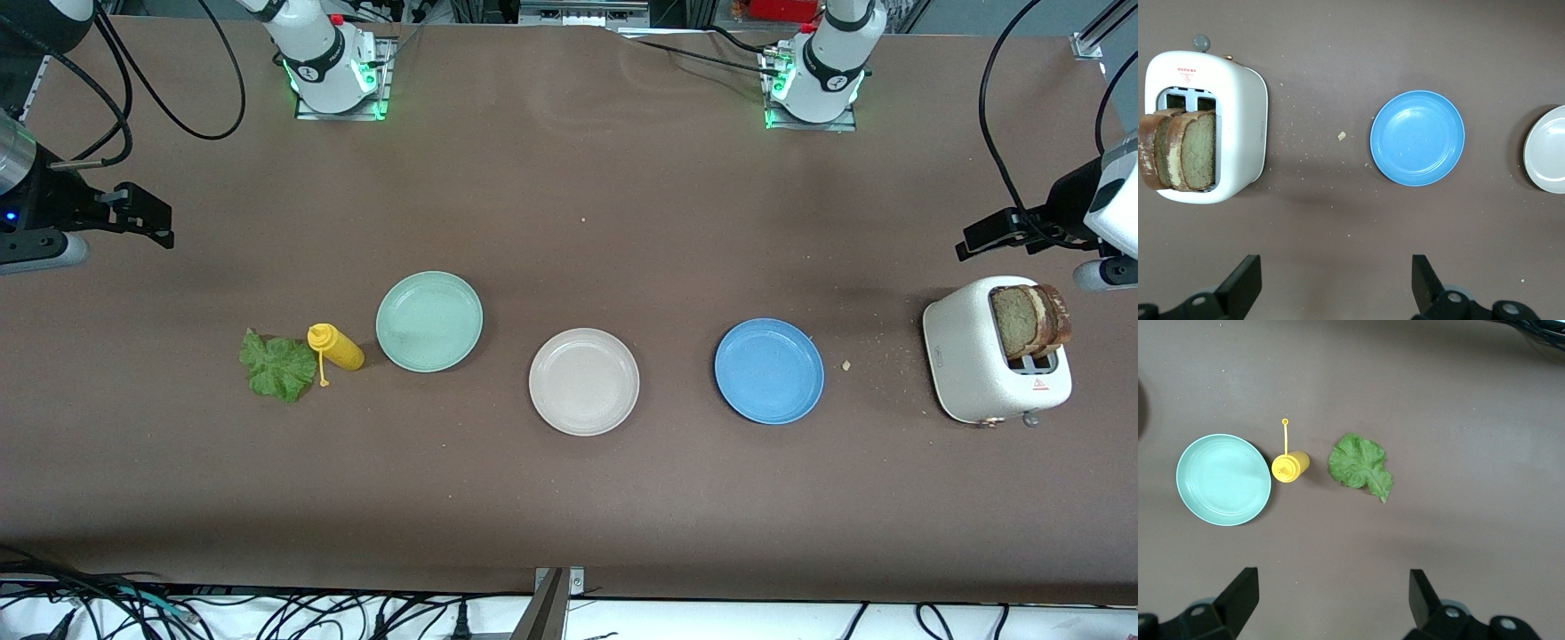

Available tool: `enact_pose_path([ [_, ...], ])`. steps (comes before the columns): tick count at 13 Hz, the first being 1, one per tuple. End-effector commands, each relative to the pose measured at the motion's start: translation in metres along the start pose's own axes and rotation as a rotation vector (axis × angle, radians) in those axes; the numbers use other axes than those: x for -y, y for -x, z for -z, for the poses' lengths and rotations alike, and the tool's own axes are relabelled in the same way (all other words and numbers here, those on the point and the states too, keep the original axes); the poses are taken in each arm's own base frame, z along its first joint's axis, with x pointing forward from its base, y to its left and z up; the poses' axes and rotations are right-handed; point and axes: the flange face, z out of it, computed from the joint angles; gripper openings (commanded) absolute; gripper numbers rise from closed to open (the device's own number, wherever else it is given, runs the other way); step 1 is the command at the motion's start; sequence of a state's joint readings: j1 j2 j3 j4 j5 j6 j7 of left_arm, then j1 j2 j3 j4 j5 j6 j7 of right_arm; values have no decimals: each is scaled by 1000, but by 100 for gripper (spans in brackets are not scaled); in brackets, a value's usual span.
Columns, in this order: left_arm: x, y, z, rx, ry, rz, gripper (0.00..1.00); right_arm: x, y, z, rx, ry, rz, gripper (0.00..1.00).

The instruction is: Make sandwich in beige plate with both arms

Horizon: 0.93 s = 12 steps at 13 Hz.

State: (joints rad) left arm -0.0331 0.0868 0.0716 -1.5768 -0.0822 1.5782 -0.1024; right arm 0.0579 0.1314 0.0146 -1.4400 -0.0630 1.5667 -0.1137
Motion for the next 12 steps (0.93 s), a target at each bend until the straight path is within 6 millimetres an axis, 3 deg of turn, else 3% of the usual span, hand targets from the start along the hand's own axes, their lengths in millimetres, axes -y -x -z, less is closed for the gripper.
enact_pose_path([
  [1,-5,3,-2,-1,15,-31,99,2,5,1,13,17,-27,100],
  [6,-17,-2,-16,22,11,-53,99,2,3,1,13,14,-45,100],
  [12,-9,-4,-17,25,13,-41,99,4,4,1,14,11,-44,100],
])
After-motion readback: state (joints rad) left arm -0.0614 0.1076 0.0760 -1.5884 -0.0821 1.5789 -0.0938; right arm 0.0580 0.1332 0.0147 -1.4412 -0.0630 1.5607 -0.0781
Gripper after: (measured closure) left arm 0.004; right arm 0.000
